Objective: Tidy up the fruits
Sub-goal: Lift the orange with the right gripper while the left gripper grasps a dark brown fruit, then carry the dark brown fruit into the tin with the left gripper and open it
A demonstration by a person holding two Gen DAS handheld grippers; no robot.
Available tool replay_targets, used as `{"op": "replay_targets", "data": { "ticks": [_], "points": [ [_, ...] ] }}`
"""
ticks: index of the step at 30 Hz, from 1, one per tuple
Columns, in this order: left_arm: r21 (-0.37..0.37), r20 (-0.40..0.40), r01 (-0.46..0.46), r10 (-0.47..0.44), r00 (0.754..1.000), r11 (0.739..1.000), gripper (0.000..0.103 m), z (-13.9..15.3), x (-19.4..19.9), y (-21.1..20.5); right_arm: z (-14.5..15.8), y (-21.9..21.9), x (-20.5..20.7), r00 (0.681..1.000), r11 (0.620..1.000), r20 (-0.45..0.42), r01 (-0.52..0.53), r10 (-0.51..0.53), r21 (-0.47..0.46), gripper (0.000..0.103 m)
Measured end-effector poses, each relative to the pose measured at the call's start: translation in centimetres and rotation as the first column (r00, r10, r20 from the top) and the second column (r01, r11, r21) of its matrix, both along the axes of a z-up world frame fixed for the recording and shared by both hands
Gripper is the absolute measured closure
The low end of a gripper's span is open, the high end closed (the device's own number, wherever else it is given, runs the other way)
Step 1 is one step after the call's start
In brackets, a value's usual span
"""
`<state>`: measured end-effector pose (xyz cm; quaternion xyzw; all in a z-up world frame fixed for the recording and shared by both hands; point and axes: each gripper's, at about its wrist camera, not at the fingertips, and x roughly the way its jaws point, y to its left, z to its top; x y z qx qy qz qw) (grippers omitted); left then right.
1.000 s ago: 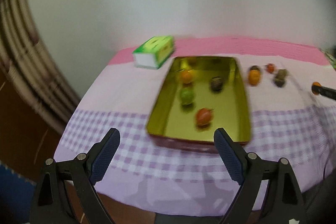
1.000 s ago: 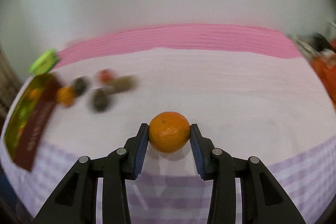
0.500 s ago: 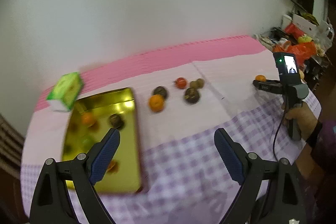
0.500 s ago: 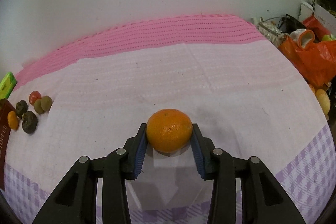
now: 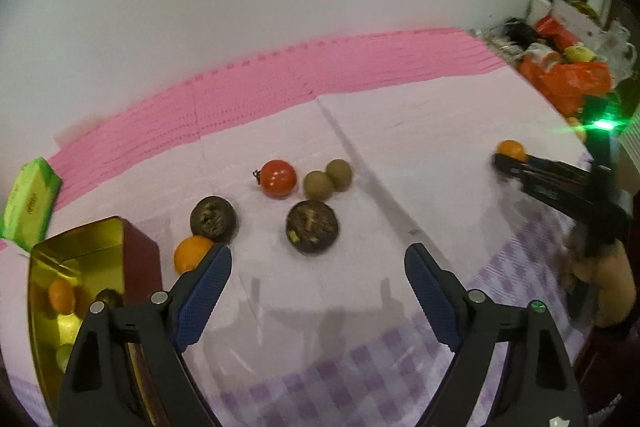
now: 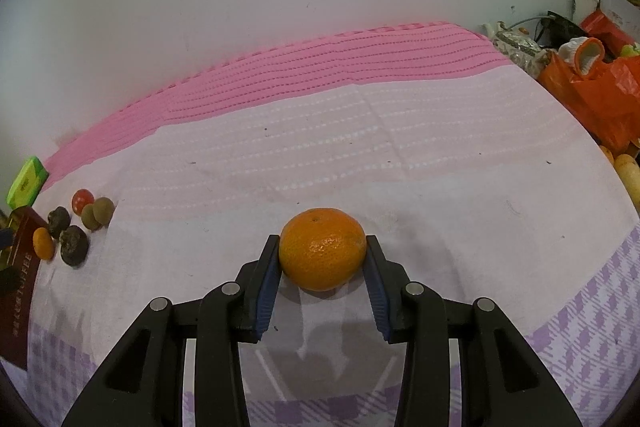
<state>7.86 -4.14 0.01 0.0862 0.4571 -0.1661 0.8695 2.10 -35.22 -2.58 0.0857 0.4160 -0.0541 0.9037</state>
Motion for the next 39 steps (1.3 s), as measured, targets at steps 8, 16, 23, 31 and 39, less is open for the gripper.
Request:
{"op": "replay_targets", "data": {
  "ticks": [8,16,23,31,39],
  "points": [
    [0.053,-0.079,0.033,-0.029,0.996,0.998,0.047,-3.3,3.4,-1.2,-0.1,-0.1,0.0,1.0,1.0,0.007,-0.011,0.011,0.022,0.062],
    [0.037,-0.099,0.006,-0.003,0.995,0.999,0.067,-4.9,4.1,-1.4,-0.2,-0.2,0.2,1.0,1.0,0.005,-0.015,0.015,0.016,0.062],
    [0.012,-0.084,-0.108,0.109,0.99,0.994,0.067,-2.7,-0.9,-1.4,-0.2,0.0,0.4,1.0,1.0,0.001,-0.013,0.013,0.0,0.062],
    [-0.038,-0.098,-0.168,0.164,0.982,0.985,0.067,0.1,-7.3,0.1,-0.1,0.4,0.4,1.0,0.999,-0.009,-0.011,0.011,-0.031,0.062],
    [-0.03,-0.085,-0.21,0.207,0.975,0.977,0.067,1.3,-11.4,2.7,-0.1,0.8,0.5,1.0,0.998,-0.02,-0.01,0.009,-0.065,0.062]
  ]
}}
